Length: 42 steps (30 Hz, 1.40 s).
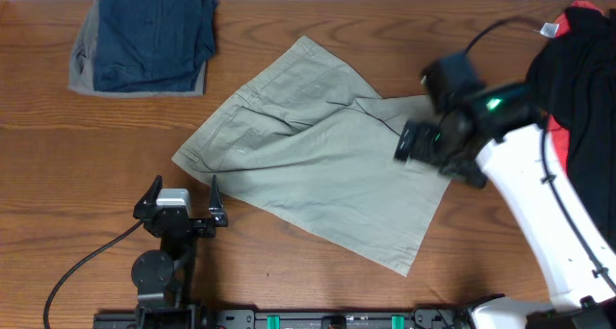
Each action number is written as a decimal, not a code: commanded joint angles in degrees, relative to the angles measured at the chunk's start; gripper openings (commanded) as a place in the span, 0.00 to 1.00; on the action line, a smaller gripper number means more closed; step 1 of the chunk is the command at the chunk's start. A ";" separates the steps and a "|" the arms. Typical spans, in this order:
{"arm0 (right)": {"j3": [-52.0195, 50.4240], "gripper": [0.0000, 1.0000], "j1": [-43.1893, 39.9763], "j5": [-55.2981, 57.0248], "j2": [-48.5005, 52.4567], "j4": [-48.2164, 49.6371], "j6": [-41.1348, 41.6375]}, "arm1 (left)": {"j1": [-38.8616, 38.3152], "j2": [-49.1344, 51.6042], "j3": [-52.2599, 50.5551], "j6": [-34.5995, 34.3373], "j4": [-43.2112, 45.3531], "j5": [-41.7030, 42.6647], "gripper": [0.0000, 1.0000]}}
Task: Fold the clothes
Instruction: 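Release the trousers and move the right gripper to the lower hem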
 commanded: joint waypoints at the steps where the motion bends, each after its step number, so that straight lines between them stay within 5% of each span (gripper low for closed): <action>1: -9.07 0.99 4.55 -4.90 -1.90 2.29 1.57 | 0.24 -0.26 -0.90 0.35 -2.05 0.79 0.98; 11: -28.13 0.99 14.56 -5.99 -2.51 6.32 16.20 | 0.24 -0.26 -0.90 0.35 -2.05 0.79 0.98; 36: -52.41 0.99 17.27 -8.96 -14.23 30.36 19.80 | 0.24 -0.26 -0.90 0.35 -2.05 0.79 0.98; 42: -53.07 0.74 17.27 -7.72 -14.23 33.11 21.27 | 0.24 -0.26 -0.90 0.35 -2.05 0.79 0.98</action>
